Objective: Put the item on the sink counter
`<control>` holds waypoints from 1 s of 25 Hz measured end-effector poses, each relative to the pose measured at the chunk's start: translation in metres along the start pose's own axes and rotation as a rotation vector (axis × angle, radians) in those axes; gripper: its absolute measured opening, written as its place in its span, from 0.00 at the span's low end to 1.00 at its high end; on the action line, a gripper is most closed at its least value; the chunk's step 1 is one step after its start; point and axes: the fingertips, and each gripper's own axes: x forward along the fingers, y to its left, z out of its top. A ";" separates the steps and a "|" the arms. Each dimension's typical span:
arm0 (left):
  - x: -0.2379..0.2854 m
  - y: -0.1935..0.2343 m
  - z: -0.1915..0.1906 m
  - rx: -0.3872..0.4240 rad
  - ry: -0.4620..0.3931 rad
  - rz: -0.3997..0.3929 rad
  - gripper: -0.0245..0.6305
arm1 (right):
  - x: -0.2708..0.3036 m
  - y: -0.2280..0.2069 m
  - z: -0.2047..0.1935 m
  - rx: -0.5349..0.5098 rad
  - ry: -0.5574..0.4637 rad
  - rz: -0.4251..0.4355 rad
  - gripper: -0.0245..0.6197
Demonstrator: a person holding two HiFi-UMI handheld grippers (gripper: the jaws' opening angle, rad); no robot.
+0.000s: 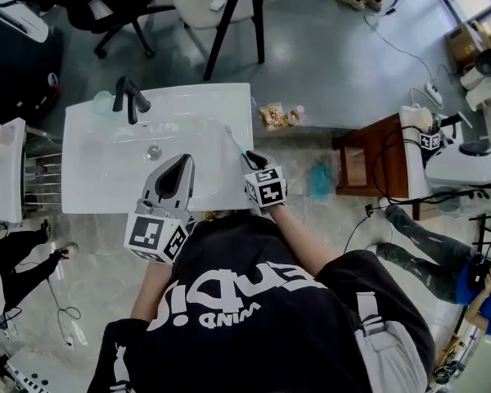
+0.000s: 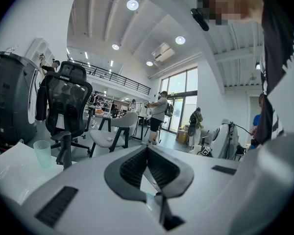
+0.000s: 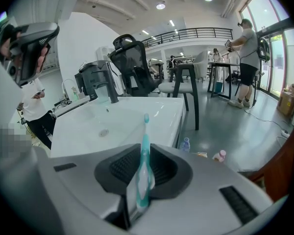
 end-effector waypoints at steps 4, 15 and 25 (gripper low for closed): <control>0.001 0.000 0.000 -0.001 0.002 0.004 0.07 | 0.001 0.000 -0.001 0.009 0.001 0.013 0.15; 0.000 -0.001 0.001 -0.002 -0.001 0.008 0.07 | 0.000 0.004 -0.001 0.000 0.000 0.023 0.21; 0.000 -0.004 -0.002 -0.001 0.001 -0.006 0.07 | -0.010 0.000 0.008 -0.016 -0.043 -0.001 0.20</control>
